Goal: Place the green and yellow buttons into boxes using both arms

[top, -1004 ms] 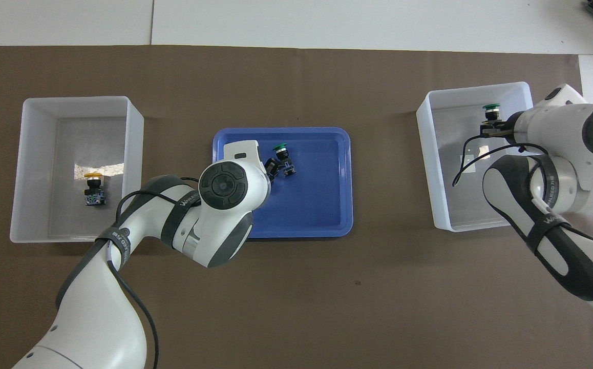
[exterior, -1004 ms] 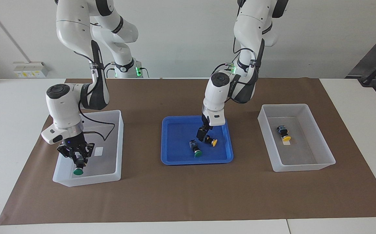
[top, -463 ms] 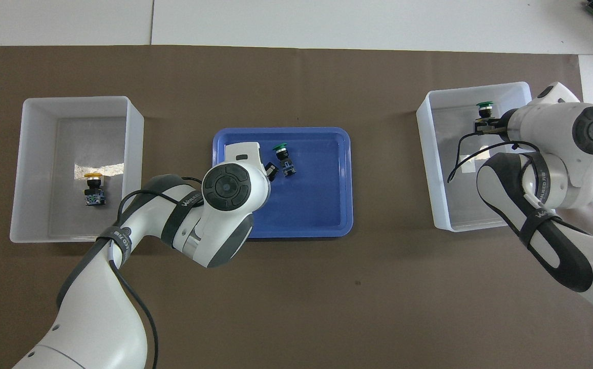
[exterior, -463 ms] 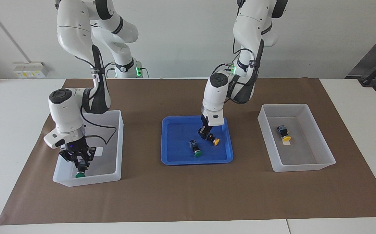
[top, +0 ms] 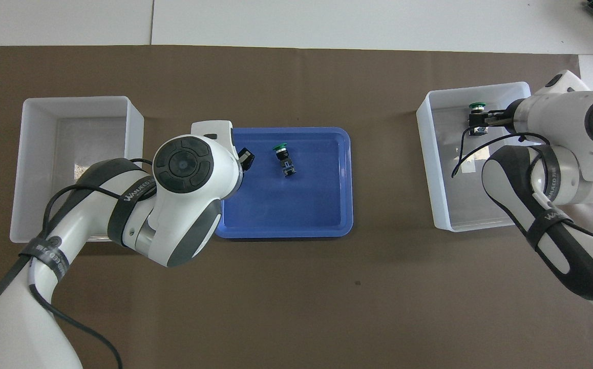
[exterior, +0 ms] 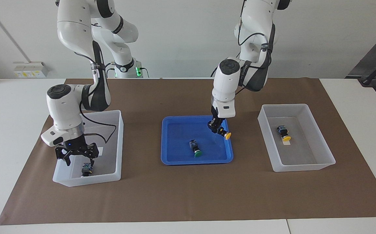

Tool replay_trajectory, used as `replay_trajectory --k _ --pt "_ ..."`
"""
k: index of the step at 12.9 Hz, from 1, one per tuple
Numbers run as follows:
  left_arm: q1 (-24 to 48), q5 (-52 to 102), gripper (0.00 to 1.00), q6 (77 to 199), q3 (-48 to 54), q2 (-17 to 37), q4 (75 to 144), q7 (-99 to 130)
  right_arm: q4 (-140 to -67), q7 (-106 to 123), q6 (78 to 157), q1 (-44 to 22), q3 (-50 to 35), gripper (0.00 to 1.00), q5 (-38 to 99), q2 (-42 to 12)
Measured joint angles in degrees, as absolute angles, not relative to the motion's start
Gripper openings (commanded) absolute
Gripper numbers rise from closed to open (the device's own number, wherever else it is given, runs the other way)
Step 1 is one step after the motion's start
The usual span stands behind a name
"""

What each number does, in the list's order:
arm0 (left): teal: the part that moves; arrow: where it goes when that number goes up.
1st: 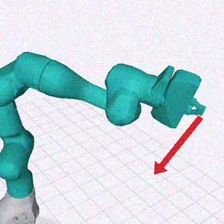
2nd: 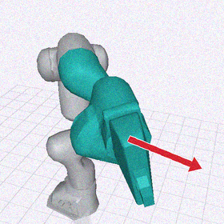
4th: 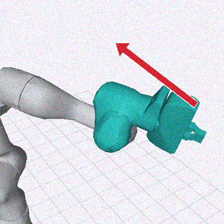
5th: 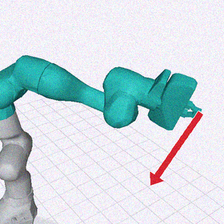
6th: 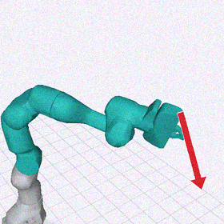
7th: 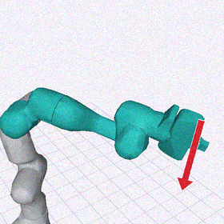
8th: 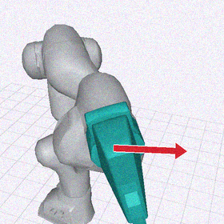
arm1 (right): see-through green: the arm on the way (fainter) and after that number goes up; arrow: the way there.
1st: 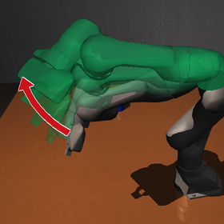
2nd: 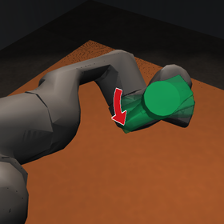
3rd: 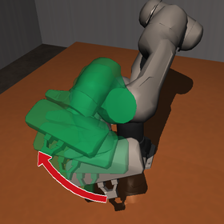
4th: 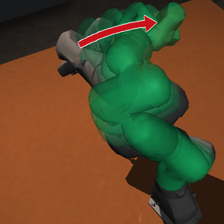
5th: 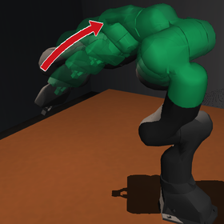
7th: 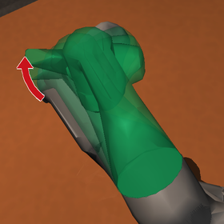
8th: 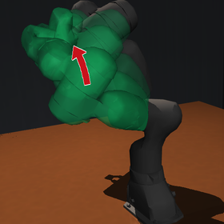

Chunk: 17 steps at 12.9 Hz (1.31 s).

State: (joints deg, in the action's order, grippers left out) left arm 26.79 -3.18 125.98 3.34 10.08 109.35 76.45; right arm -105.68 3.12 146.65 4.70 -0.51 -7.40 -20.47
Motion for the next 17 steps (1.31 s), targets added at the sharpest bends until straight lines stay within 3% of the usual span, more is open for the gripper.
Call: replay_trajectory --k 5,8,10,12,17 --pt "17.42 0.07 0.0 113.82 3.14 7.24 103.28 60.29 -105.06 1.03 131.11 4.63 -5.96 1.0 -7.06 -9.24" --pt "8.04 1.23 0.0 113.12 2.74 7.19 103.16 44.64 -105.45 -4.39 127.63 4.08 -10.84 1.0 -7.01 -6.46" --pt "2.13 1.47 0.0 114.72 2.61 7.03 104.92 33.7 -106.12 -8.97 128.32 1.22 -11.86 1.0 -7.0 -7.2" --pt "-2.56 1.57 0.0 121.08 2.53 6.16 110.93 23.76 -106.62 -14.63 131.92 -3.21 -11.96 1.0 -7.0 -9.53" --pt "-5.6 1.63 0.0 127.02 2.53 4.63 119.96 8.27 -106.29 -25.25 141.89 -11.78 -12.01 1.0 -7.01 -16.48"
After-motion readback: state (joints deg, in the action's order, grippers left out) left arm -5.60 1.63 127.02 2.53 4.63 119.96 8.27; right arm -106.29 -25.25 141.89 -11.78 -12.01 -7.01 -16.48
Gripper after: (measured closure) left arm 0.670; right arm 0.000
